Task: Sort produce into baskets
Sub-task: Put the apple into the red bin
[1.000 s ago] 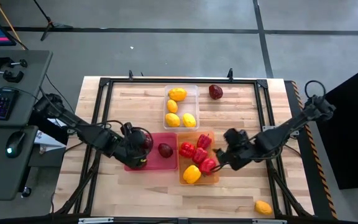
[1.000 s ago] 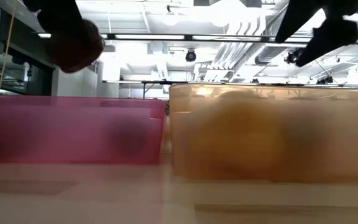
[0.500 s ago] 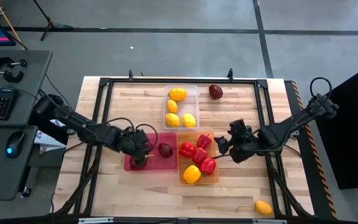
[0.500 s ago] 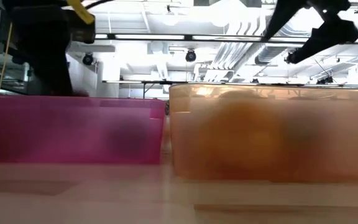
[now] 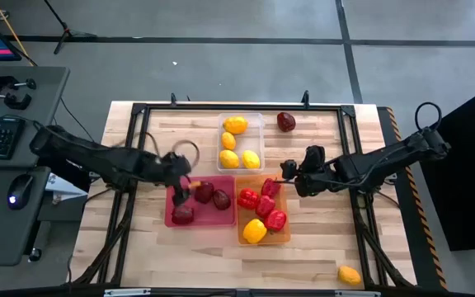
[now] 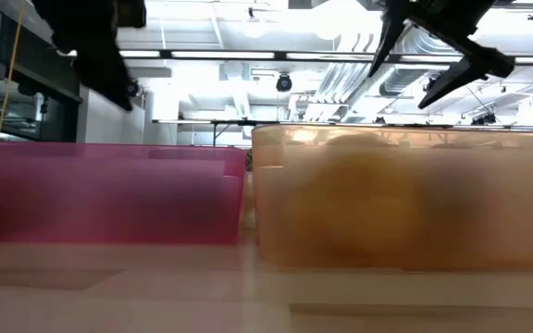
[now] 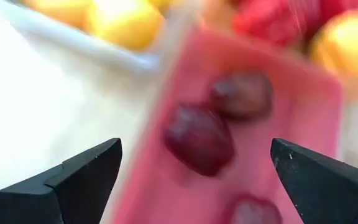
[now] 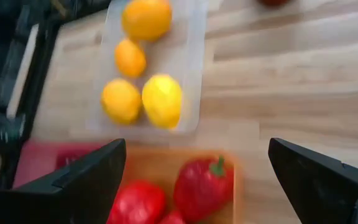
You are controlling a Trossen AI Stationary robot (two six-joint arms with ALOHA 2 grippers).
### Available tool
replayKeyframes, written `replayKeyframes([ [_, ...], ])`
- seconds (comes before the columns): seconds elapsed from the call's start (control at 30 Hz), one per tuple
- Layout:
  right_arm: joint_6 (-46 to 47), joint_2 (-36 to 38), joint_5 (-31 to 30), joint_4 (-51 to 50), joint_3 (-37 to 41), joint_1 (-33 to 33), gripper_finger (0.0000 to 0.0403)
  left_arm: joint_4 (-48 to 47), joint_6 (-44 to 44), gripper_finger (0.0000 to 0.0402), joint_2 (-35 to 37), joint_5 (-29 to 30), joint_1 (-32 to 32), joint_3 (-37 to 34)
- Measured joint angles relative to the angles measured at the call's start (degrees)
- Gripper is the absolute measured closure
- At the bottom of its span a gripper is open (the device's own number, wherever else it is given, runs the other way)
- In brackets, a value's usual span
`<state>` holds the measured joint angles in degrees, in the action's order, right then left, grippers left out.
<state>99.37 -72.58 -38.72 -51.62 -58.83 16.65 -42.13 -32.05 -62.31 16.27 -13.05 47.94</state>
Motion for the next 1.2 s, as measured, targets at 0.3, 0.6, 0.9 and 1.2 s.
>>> replayKeyframes([
  [0.3,5.6,-0.2,-0.8,-6.3,0.0,-12.5,0.0020,1.4,-0.7,0.0004,11.0,6.9,12.2,0.0],
  [0.6,-42.8,-3.5,19.3,18.6,0.1,-44.4,0.0020,13.5,0.5,0.0004,4.6,-2.4,31.3,0.0],
  [0.9,-60.1,-14.3,36.6,24.9,0.1,-61.2,0.0020,13.3,-10.1,0.0005,-2.1,-8.1,39.9,0.0],
  [1.2,-69.6,-21.3,34.3,27.4,0.1,-62.0,0.0020,13.8,-13.3,0.0005,-5.1,-7.2,41.7,0.0],
])
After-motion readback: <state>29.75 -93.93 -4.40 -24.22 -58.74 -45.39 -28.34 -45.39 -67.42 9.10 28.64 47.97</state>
